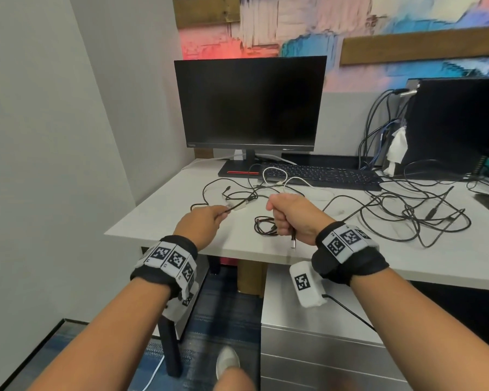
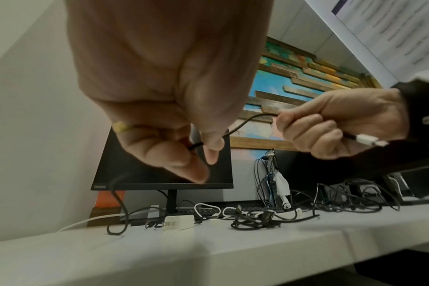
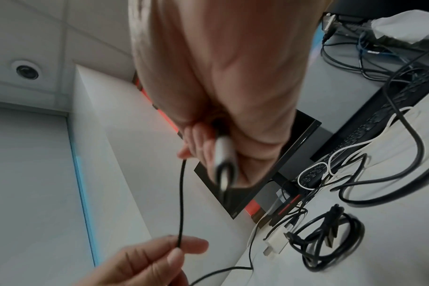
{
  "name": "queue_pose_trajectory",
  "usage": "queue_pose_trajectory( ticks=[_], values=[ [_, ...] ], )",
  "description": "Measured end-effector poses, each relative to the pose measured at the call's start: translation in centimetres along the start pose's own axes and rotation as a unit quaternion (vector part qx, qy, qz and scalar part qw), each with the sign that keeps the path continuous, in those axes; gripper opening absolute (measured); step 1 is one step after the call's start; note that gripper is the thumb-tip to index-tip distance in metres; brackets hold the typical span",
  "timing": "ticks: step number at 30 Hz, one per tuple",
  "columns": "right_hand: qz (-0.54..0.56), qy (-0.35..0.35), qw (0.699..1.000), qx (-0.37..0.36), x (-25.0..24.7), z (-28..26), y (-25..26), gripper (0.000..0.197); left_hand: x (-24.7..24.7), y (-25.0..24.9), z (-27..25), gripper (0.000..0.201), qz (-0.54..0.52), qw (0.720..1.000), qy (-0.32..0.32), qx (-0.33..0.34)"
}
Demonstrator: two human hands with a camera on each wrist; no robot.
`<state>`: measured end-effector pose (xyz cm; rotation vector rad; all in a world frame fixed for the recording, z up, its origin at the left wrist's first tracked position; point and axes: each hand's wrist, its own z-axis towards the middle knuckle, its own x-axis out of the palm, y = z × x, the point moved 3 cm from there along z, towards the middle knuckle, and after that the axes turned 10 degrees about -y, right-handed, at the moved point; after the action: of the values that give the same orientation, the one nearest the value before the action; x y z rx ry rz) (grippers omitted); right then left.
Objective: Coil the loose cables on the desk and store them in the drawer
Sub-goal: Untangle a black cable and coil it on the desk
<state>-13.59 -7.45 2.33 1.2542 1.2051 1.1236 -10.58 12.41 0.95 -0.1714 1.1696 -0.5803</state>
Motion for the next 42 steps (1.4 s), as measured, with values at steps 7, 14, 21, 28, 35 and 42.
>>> queue_pose_trajectory(
  ticks=[7, 14, 21, 28, 35, 42],
  values=[
    [0.238, 0.006, 0.971, 0.007, -2.1, -0.1, 0.8, 0.018, 1.6, -0.8, -0.4, 0.035, 0.019, 0.995, 0.091, 0.027],
    [0.377, -0.040, 0.925, -0.015, -2.7, -0.1, 2.1, 0.025, 2.1, -1.6, -1.2, 0.028, 0.032, 0.976, 0.199, 0.078],
    [0.251, -0.162, 0.953, -0.055, -3.5, 1.3, 1.2, 0.029, 0.9, -3.0, -1.2, 0.027, -0.033, 0.978, 0.137, 0.151],
    [-0.300, -0.136, 0.929, -0.170, -1.6, 1.0, 0.6, 0.032, -1.1, -2.7, 0.3, 0.020, -0.004, 0.985, -0.022, 0.173],
    [-0.362, -0.031, 0.923, -0.129, -1.0, 0.3, -0.6, 0.041, -2.4, -0.6, 1.5, 0.020, 0.096, 0.980, -0.127, 0.121],
    [-0.258, -0.027, 0.960, -0.108, -1.4, 0.0, -0.3, 0.047, -3.1, 1.7, 1.9, 0.022, 0.055, 0.983, -0.172, 0.018]
  ],
)
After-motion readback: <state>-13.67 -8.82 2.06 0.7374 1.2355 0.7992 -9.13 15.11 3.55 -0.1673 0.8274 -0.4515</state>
